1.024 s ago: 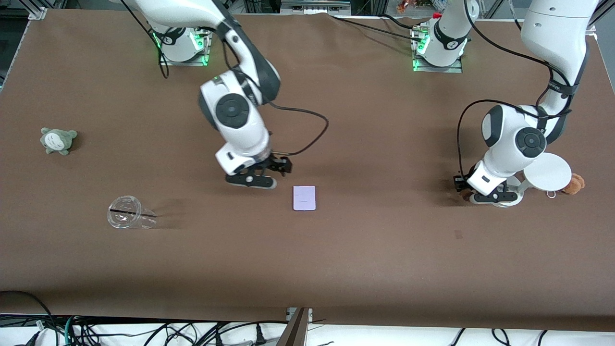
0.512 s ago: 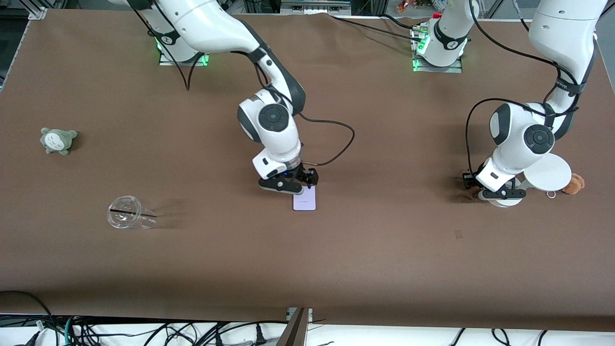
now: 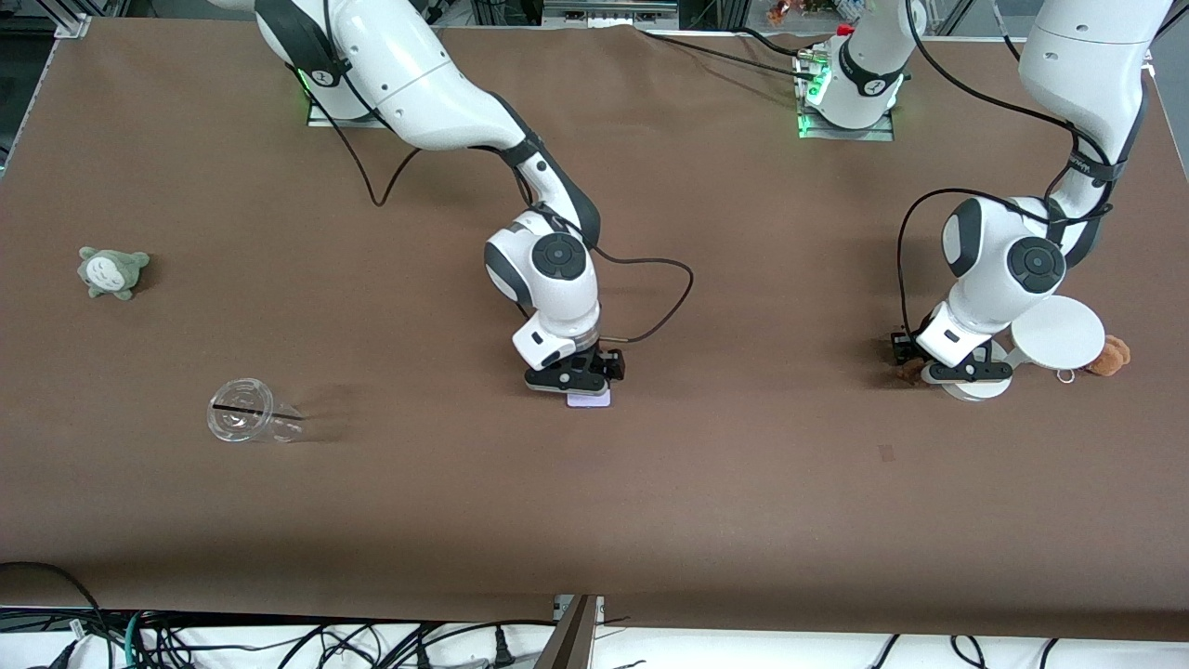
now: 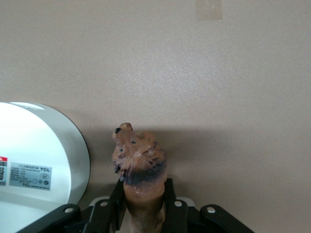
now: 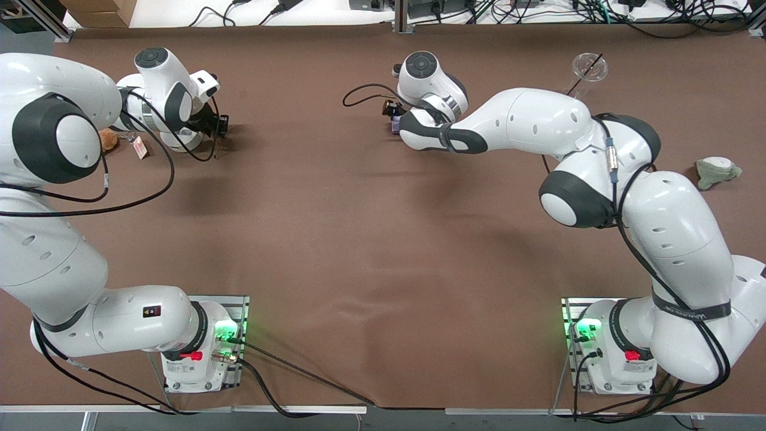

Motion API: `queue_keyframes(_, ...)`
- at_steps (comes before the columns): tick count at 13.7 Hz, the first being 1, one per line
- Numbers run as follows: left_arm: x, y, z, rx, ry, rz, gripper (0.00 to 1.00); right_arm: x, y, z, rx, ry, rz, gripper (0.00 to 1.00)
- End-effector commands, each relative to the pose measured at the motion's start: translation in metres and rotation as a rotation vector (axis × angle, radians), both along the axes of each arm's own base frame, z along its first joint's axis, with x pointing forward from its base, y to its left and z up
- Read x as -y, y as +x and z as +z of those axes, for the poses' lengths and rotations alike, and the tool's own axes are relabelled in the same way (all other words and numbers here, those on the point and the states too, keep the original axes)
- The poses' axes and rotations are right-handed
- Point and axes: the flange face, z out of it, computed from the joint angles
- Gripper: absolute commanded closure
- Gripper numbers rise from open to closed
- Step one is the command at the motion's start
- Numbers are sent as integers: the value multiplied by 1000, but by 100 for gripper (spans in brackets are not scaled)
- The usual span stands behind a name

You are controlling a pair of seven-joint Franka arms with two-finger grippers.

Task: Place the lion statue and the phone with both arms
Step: 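Lower the lion beside the lamp while the right gripper grasps the phone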

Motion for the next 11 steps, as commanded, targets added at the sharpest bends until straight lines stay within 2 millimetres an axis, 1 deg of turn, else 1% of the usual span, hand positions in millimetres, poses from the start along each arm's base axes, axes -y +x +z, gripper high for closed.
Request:
queue_keyframes(1, -3, 2, 1, 15, 6, -17, 8, -12, 8, 1, 38, 2, 23, 0)
queue_keyframes(2, -3, 3, 3, 18, 7, -17, 0, -12, 8, 1, 38, 2, 23, 0)
queue_keyframes(3, -3, 4, 5, 15, 7, -17, 0, -12, 8, 0, 39, 1, 24, 0)
queue_keyframes(4, -3, 5, 8, 16, 8, -15, 0, -13, 7, -6, 40, 0, 29, 0)
queue_keyframes(6, 0, 10, 20, 1, 12, -19, 0, -12, 6, -13, 39, -7, 46, 0)
queue_keyframes(7, 2, 14, 31, -8, 16, -21, 0, -12, 5, -14, 38, -8, 46, 1)
queue_keyframes(8, 3, 17, 41, -26, 20, -18, 0, -11, 5, -16, 35, -10, 48, 6)
queue_keyframes(9, 8, 18, 49, -44, 22, -18, 0, -11, 5, -16, 37, -16, 54, 18)
queue_keyframes(10, 19, 21, 57, -51, 22, -26, 0, -10, 6, -14, 38, -20, 59, 34)
queue_keyframes(11, 25, 23, 62, -60, 22, -11, 0, -9, 8, -11, 39, -22, 60, 47)
